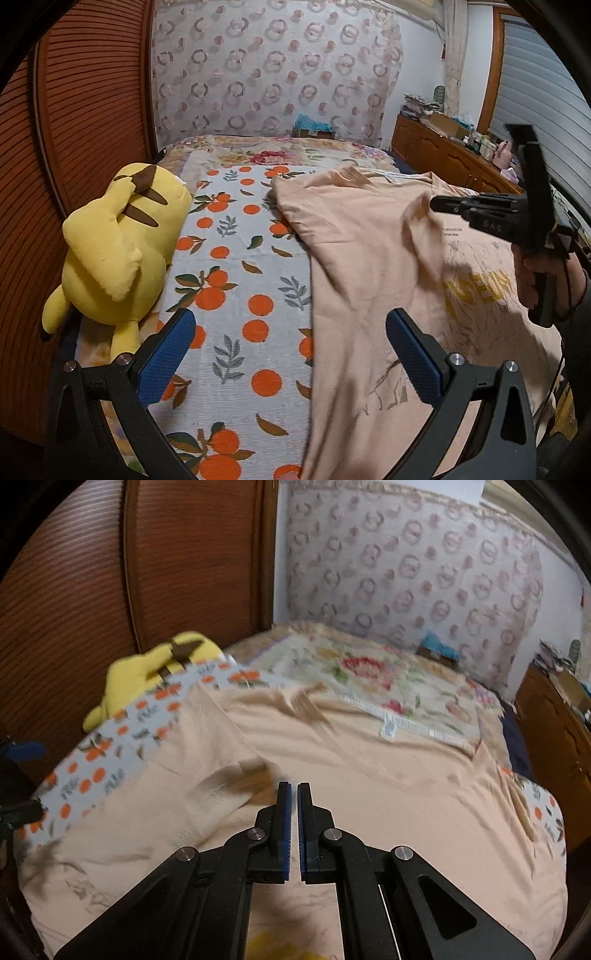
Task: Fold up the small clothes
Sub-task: 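Fold the held side edge toward the shirt center with the right gripper, release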
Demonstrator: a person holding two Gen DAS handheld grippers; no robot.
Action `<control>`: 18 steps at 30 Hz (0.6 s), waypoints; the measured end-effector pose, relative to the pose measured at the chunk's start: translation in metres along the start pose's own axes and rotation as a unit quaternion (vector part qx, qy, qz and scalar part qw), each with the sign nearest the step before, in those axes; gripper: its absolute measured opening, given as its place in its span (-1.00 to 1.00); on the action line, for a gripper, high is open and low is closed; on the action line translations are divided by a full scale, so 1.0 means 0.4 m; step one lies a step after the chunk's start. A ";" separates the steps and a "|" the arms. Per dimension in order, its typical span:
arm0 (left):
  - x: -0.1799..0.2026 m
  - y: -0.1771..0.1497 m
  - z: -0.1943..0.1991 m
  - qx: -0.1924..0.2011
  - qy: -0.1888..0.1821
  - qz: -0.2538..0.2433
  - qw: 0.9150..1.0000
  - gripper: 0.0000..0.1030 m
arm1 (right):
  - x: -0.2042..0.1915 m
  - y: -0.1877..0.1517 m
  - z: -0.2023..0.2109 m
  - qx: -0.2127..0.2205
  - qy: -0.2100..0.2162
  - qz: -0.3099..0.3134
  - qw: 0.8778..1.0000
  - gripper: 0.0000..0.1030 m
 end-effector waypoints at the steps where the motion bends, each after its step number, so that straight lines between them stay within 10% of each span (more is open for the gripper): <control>1: 0.004 -0.001 -0.002 -0.001 0.000 -0.001 1.000 1.00 | 0.001 -0.004 -0.011 -0.005 -0.014 0.003 1.000 -0.86; 5: 0.021 -0.010 -0.021 -0.009 -0.004 -0.005 1.000 1.00 | -0.018 -0.006 -0.014 0.004 -0.028 0.003 1.000 -0.27; 18: 0.062 -0.042 -0.037 -0.025 -0.007 -0.020 0.999 1.00 | -0.148 -0.059 -0.020 -0.031 0.104 -0.029 0.994 -0.24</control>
Point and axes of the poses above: each gripper's, at about its wrist camera, not at the fingertips, and z roughly against the way its jaws point, x to its right, y to its top, the point moved 6 cm from there along -z, roughly the way its jaws point, and after that the axes turned 2 degrees about -z, right-handed, at the moved point
